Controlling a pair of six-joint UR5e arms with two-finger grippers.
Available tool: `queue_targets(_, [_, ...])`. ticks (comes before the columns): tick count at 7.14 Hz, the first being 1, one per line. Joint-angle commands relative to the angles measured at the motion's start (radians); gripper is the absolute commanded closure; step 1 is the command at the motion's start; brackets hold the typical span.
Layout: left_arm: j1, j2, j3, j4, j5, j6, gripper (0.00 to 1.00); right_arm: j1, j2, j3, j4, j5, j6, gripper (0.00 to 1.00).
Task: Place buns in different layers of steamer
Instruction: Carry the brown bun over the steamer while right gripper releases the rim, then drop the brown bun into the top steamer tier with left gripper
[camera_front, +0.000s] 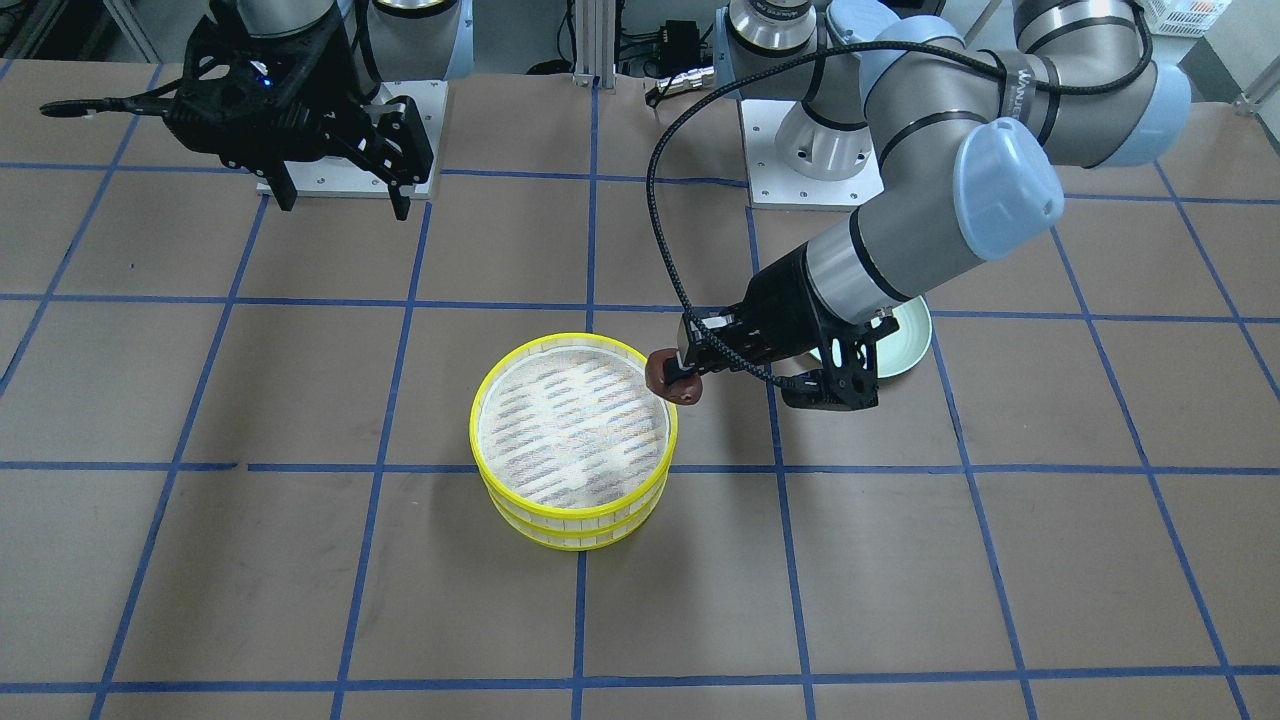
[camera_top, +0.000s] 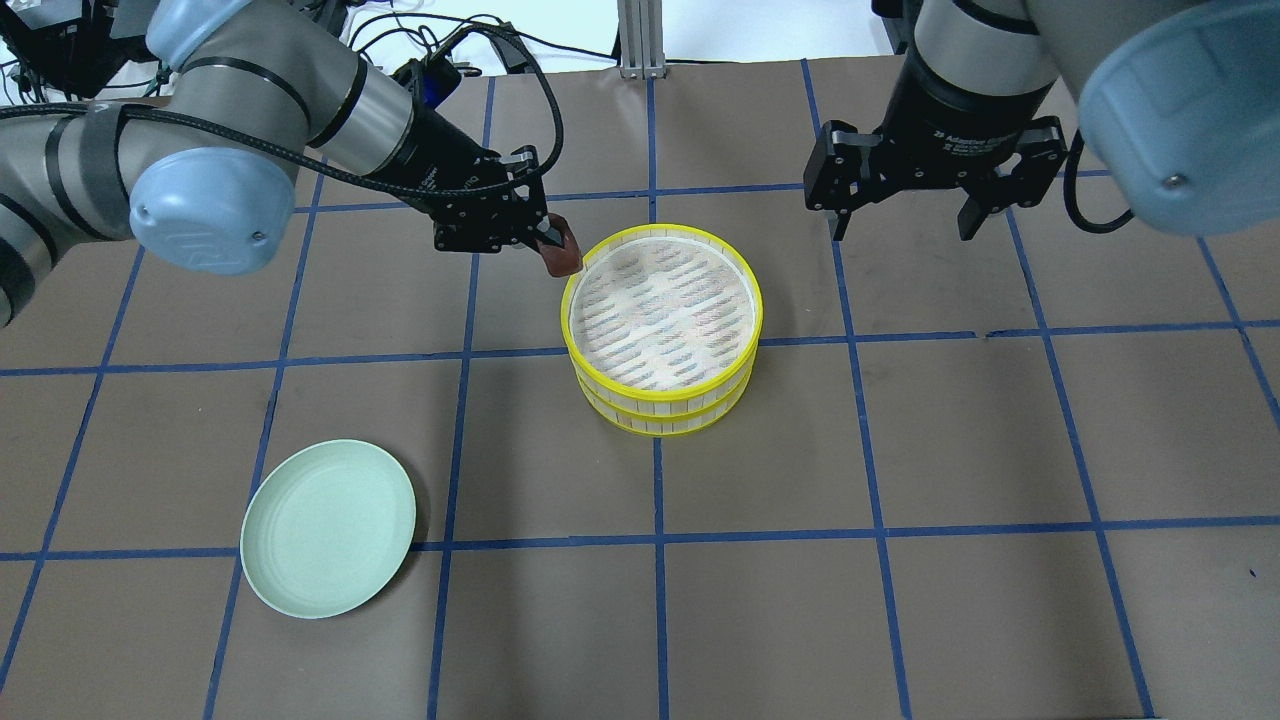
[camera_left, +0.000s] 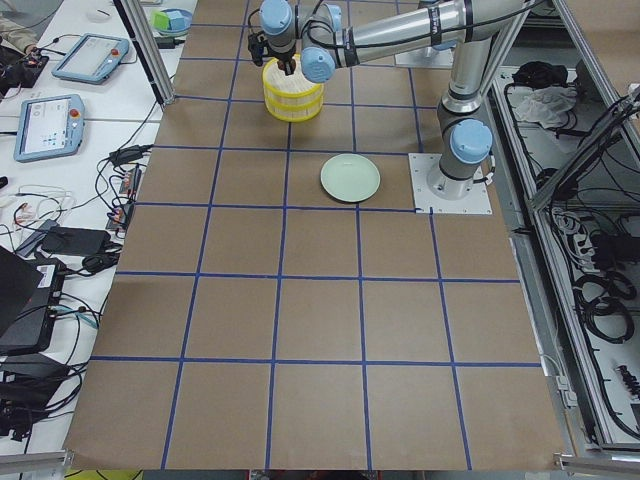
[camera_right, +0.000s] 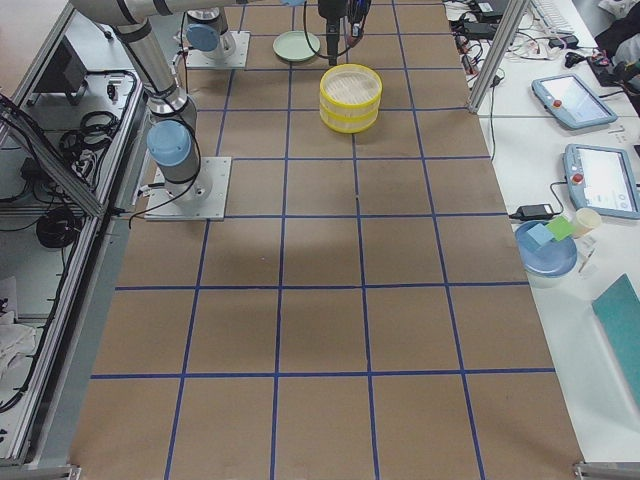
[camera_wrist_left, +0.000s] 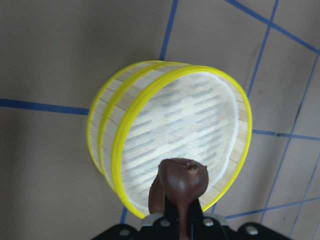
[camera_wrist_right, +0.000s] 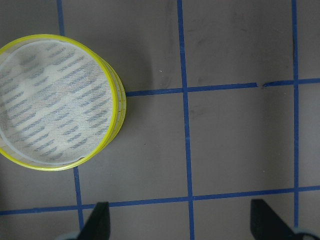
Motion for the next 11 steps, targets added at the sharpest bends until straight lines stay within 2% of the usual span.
queue_targets(1, [-0.064, -0.063, -0.003, 0.121, -0.024, -0.013, 1.0, -0.014, -0.002, 0.003, -0.004, 0.0, -0.03, 0.0])
queue_targets(2, [-0.075, -0.088, -0.003, 0.166, -0.025, -0.015, 0.76, -0.014, -0.002, 0.003, -0.004, 0.002, -0.029, 0.0])
queue_targets(3, [-0.081, -0.093, -0.001, 0.172, -0.016, -0.047, 0.17, -0.014, -0.002, 0.004, -0.003, 0.002, -0.029, 0.0])
queue_targets(4, [-0.091, -0.091, 0.0, 0.169, -0.007, -0.079, 0.0, -0.014, -0.002, 0.003, -0.003, 0.002, -0.029, 0.0])
queue_targets(6, [-0.097, -0.067, 0.002, 0.162, 0.036, -0.13, 0.0, -0.014, -0.002, 0.003, -0.003, 0.002, -0.03, 0.0])
queue_targets(10, [-0.098, -0.061, 0.005, 0.146, 0.039, -0.133, 0.0, -0.014, -0.002, 0.003, -0.001, 0.002, -0.03, 0.0])
queue_targets(11, [-0.089, -0.05, 0.013, 0.116, 0.109, -0.121, 0.0, -0.014, -0.002, 0.003, -0.001, 0.002, -0.03, 0.0])
